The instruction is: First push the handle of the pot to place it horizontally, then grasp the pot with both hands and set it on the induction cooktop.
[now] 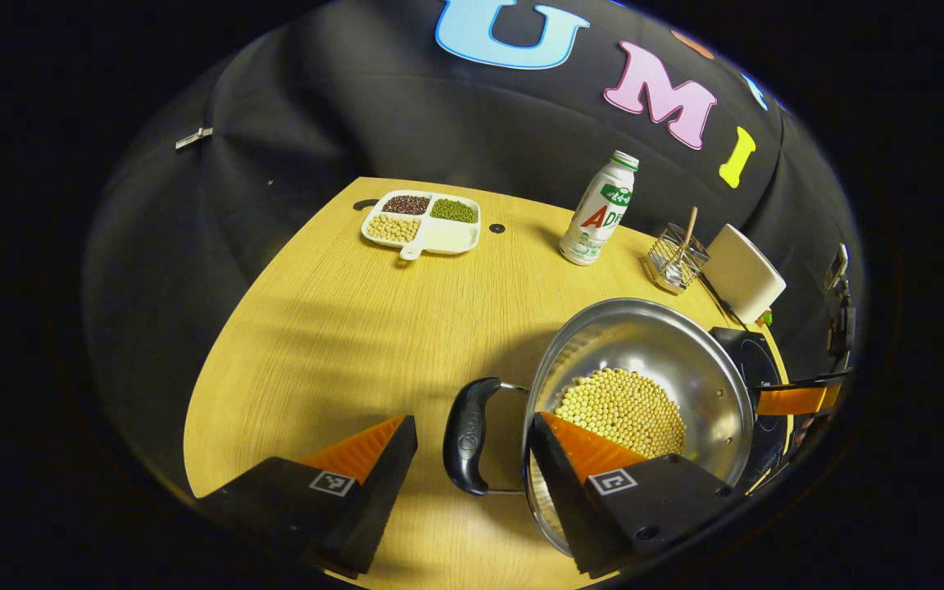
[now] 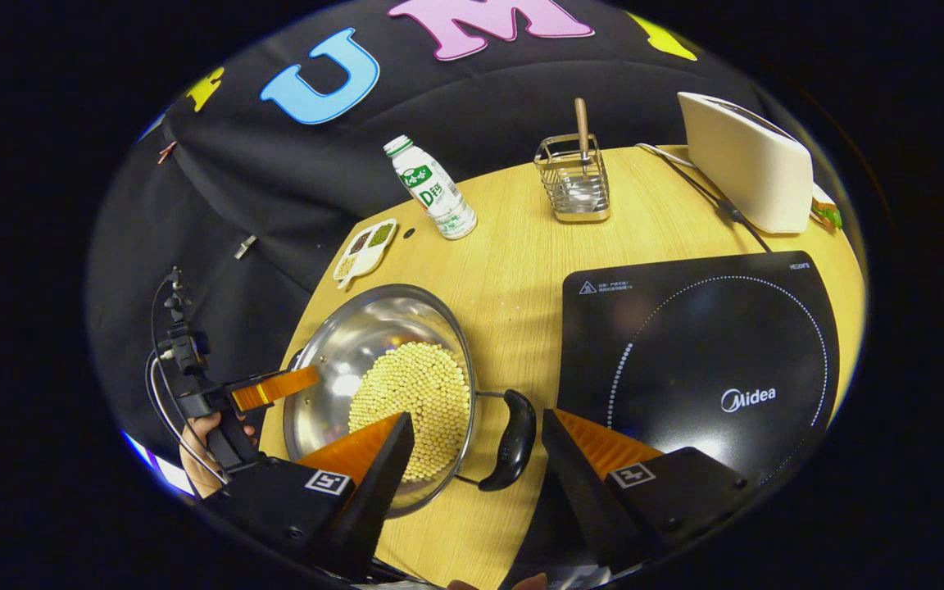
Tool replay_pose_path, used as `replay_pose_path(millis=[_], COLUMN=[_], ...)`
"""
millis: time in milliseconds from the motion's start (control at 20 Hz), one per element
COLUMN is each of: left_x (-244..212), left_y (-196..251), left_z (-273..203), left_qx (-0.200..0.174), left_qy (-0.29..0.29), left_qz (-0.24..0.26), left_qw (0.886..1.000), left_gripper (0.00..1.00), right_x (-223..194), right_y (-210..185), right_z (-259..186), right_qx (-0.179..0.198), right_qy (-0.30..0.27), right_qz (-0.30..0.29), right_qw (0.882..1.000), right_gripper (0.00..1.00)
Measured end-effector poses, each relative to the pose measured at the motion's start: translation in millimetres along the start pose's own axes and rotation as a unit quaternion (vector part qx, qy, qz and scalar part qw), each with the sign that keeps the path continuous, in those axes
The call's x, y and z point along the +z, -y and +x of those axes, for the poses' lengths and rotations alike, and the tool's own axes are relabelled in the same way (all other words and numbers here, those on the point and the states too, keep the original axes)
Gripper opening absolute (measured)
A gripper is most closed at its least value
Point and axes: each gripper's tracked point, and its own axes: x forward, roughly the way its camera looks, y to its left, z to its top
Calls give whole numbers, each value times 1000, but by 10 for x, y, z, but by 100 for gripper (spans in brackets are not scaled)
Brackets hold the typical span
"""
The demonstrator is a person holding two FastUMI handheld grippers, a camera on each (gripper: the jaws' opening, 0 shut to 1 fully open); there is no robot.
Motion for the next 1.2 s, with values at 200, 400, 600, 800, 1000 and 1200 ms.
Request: replay_pose_path(millis=[200, 400, 600, 800, 1000, 1200], left_x=[-40, -61, -131, -117, -147, -183], left_y=[-60, -150, -151, -144, -166, -126], left_z=[-24, -32, 45, 57, 2, -179], left_qx=[6, 15, 15, 17, 30, 38], left_qy=[-4, -6, -18, -15, -13, -9], left_qz=[1, -4, -14, -16, -32, -37], left_qw=[1000, 1000, 1000, 1000, 999, 999], left_gripper=[88, 87, 76, 59, 54, 51], right_x=[-25, 7, -25, -17, 13, 30], right_y=[-84, -71, -52, 35, 8, -68], right_z=[205, 449, 598, 662, 695, 583], right_qx=[-10, -47, -59, -79, -87, -78], right_qy=[-10, -4, -5, -6, 4, 4], right_qz=[-5, -23, -17, -22, -42, -55], right_qw=[1000, 999, 998, 997, 995, 995], right_gripper=[97, 92, 78, 61, 54, 53])
